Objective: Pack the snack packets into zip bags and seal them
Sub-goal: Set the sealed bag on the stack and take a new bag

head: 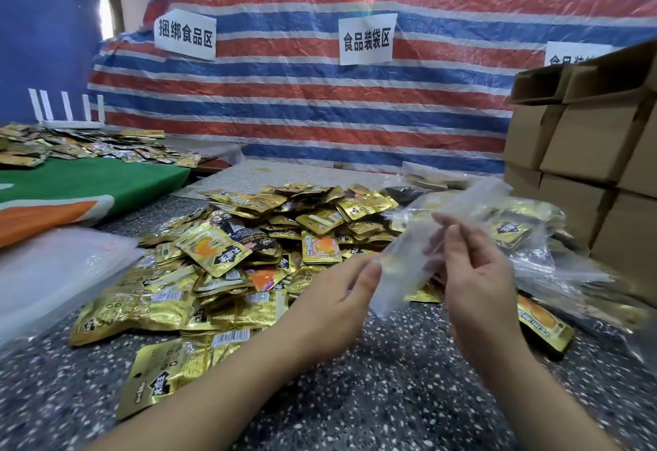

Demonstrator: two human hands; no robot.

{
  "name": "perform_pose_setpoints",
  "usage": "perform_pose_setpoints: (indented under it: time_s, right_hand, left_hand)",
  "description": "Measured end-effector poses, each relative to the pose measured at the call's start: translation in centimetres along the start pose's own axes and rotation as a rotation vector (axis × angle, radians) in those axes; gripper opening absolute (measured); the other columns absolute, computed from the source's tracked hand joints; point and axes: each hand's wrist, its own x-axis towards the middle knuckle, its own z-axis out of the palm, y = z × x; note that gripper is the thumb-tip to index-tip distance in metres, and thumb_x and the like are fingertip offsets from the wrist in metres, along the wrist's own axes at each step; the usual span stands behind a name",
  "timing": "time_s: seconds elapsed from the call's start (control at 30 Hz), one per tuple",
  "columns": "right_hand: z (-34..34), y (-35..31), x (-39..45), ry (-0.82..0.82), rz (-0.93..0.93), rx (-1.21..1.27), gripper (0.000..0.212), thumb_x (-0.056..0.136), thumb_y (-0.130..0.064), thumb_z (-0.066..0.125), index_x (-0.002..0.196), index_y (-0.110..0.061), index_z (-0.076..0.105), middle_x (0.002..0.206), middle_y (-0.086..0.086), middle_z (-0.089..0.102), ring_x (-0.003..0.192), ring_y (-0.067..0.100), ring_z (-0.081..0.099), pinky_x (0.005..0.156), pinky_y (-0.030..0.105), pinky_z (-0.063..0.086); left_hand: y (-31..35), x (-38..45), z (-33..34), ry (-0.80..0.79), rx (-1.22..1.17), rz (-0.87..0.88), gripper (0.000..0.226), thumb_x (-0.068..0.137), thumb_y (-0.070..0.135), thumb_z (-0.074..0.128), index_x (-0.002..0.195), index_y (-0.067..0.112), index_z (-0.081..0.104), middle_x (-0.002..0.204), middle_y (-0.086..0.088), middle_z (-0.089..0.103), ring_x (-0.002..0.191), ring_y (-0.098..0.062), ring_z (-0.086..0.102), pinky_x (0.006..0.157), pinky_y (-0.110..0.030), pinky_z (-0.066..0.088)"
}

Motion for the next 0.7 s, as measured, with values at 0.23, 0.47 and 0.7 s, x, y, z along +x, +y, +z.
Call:
perform_pose_setpoints:
  time_s: [0.23, 0.47, 0.7]
  right_hand:
    - [0.3, 0.5, -0.5, -0.17, -0.692, -0.598, 0.013, 0.1, -0.01, 0.056, 0.098, -0.005, 0.068, 0.085, -0.01, 0.05, 0.074, -0.004, 0.046, 0.069, 0.005, 0.034]
    - [1.6, 0.4, -1.8, -0.299, 0.023, -0.261, 0.019, 0.091, -0.012, 0.068, 0.076, -0.023, 0.072, 0.071, -0.006, 0.071, 0.063, 0.001, 0.064, 0.056, 0.018, 0.05]
    - [0.8, 0.1, -1.5, -0.469, 0.348, -0.025, 0.02, 0.095, -0.011, 0.062, 0.084, -0.016, 0.078, 0.072, 0.001, 0.07, 0.068, 0.008, 0.064, 0.06, 0.02, 0.051]
  left_hand:
    - [0.3, 0.1, -0.1, 0.269, 0.025, 0.12, 0.026, 0.098, 0.044, 0.047, 0.111, 0.024, 0.059, 0.103, 0.012, 0.061, 0.094, 0.002, 0.057, 0.084, -0.029, 0.051]
    - [0.6, -0.2, 0.3, 0.221, -0.077, 0.199, 0.017, 0.094, 0.032, 0.056, 0.086, 0.019, 0.063, 0.078, 0.004, 0.063, 0.073, -0.014, 0.06, 0.066, -0.036, 0.05]
    - [0.4, -0.1, -0.1, 0.19, -0.067, 0.122, 0.016, 0.097, 0.025, 0.056, 0.082, 0.022, 0.058, 0.07, 0.01, 0.056, 0.063, -0.004, 0.051, 0.057, -0.016, 0.038]
